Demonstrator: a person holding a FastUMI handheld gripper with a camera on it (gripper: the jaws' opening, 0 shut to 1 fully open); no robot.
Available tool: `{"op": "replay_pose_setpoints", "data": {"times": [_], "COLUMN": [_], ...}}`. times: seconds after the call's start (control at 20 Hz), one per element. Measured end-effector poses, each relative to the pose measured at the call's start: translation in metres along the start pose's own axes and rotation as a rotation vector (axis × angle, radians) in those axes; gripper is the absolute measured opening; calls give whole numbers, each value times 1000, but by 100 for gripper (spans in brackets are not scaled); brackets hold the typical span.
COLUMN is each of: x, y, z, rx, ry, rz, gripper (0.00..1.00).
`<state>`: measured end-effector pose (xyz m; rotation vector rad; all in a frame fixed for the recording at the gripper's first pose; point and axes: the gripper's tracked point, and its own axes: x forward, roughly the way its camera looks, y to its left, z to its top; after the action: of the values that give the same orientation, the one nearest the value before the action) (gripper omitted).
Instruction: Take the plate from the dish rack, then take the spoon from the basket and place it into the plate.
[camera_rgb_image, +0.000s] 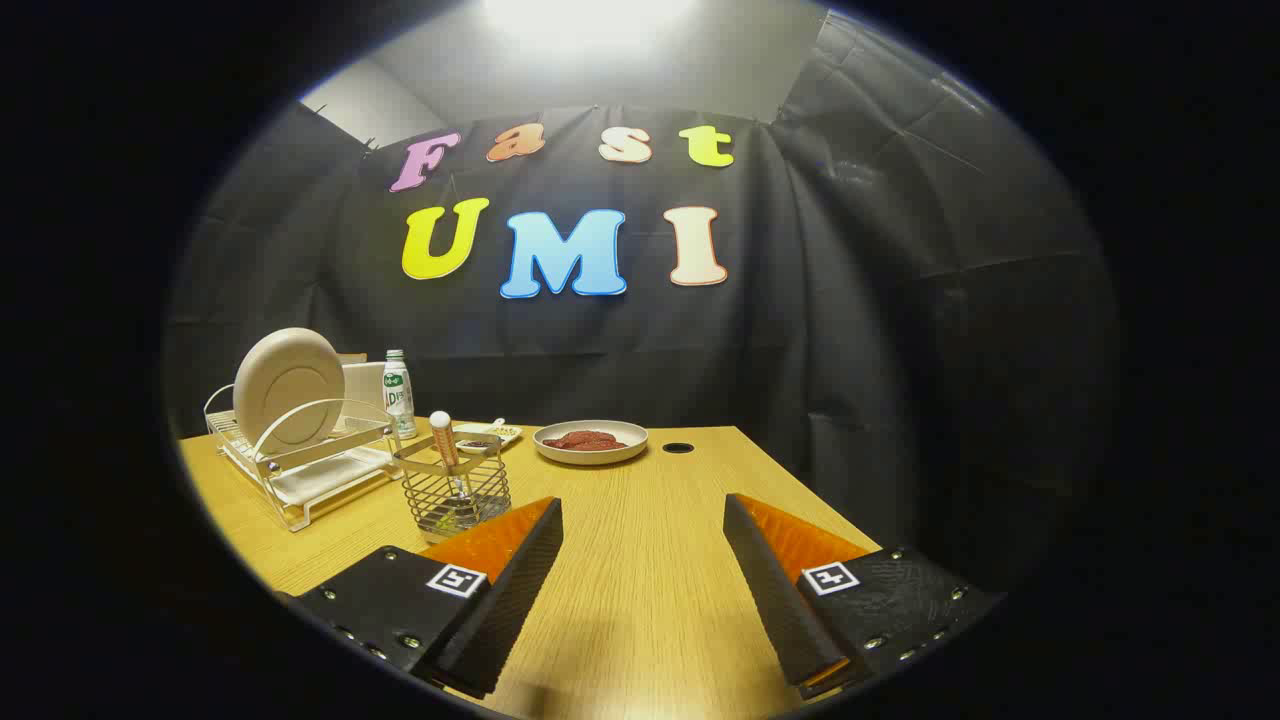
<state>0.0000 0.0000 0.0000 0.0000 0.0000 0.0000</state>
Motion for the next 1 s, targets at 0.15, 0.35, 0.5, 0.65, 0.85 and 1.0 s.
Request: {"op": "replay_pose_setpoints", "data": {"times": [0.15, 0.35, 0.5, 0.65, 0.85, 1.0], "x": [0, 0, 0, 1, 0, 6], "y": [-1, 0, 0, 0, 0, 0], "z": [1, 1, 0, 0, 0, 1], "rx": [0, 0, 0, 0, 1, 6], "ry": [1, 0, 1, 3, 1, -1], "rz": [0, 0, 0, 0, 2, 1], "gripper": [99, 99, 99, 99, 99, 99]}}
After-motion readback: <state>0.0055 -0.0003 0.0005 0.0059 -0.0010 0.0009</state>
